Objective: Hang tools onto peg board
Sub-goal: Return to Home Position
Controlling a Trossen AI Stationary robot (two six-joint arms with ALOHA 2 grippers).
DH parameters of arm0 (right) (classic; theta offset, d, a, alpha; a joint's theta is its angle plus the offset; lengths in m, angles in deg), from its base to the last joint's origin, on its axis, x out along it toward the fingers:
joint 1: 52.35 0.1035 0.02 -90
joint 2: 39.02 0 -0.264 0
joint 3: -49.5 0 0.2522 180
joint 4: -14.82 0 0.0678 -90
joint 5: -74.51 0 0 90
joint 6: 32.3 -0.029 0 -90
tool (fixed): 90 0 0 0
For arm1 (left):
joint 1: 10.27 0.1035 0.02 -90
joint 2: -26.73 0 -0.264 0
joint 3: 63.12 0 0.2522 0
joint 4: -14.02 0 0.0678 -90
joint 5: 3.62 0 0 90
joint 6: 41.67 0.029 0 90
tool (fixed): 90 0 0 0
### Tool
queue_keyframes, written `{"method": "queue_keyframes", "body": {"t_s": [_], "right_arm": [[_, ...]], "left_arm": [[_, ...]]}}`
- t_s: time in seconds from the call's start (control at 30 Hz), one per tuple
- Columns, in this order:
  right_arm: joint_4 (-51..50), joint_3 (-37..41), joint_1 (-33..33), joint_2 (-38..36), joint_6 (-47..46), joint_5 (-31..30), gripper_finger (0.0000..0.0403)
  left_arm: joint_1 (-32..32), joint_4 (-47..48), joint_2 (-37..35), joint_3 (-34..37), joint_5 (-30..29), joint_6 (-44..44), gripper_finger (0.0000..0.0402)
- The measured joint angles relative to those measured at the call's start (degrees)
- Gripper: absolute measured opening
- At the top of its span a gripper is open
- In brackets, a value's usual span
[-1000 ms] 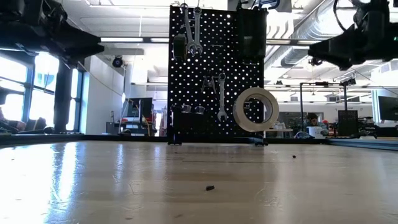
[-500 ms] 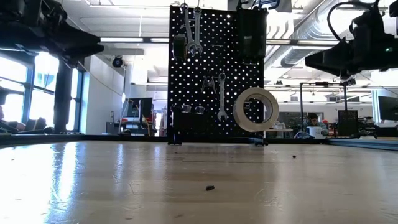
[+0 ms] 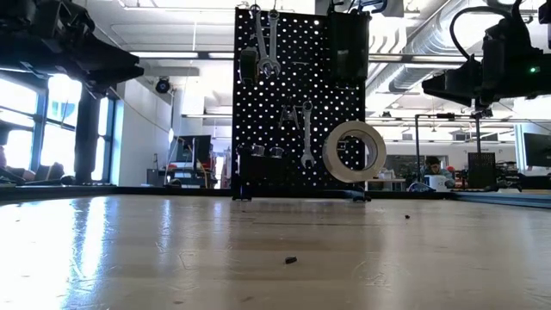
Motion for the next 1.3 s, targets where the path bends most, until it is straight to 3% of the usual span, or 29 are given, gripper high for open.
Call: {"method": "queue_keyframes", "body": {"t_s": [1.3], "right_arm": [[-0.05, 0.04, 0.0, 0.02, -0.01, 0.04, 0.0133]], "left_arm": [[0.0, -0.09, 0.0, -0.04, 0.04, -0.92, 0.0152]]}}
